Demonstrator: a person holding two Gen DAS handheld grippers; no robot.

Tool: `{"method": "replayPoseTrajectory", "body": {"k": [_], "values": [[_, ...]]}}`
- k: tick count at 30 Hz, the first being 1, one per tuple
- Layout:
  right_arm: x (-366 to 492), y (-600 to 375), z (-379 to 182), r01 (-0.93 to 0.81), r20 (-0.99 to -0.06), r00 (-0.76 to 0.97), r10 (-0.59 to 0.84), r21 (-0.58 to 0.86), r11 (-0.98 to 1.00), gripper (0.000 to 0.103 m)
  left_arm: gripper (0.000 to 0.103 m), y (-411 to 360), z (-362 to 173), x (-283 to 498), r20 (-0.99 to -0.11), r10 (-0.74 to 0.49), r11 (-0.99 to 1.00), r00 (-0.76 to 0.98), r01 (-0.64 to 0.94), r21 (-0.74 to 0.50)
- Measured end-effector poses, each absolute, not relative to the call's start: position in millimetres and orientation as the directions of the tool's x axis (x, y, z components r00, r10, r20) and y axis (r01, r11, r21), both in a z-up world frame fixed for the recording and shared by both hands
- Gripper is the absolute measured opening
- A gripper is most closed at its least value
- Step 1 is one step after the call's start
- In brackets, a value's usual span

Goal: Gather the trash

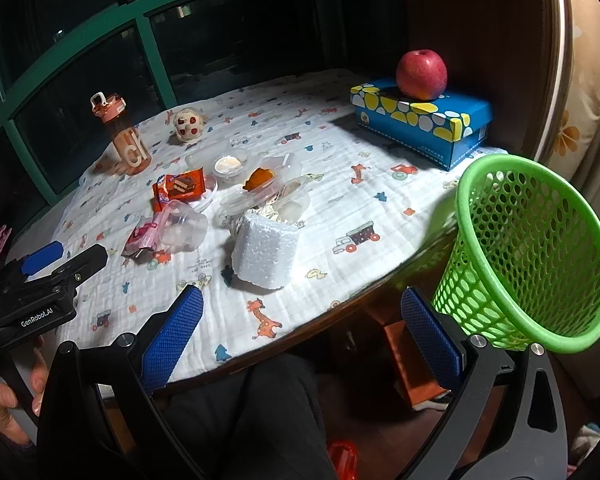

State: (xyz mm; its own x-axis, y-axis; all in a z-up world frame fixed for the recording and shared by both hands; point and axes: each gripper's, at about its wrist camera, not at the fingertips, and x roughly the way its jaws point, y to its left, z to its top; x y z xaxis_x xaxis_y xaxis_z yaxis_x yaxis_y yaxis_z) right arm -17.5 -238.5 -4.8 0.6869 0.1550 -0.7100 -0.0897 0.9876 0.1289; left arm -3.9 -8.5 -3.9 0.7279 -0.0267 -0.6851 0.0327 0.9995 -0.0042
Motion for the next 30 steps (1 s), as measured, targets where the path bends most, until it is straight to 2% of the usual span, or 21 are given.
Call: {"method": "replayPoseTrajectory", "body": {"k": [30], "values": [[-19.3,-238.3,-3.3,-0.062,-0.705,0.699,0.123,0.111,0.992,0.098,0.097,-9.0,-0.1,-3.2,-0.684,-0.03,0.999,0.729,0.036,-0.006]]}}
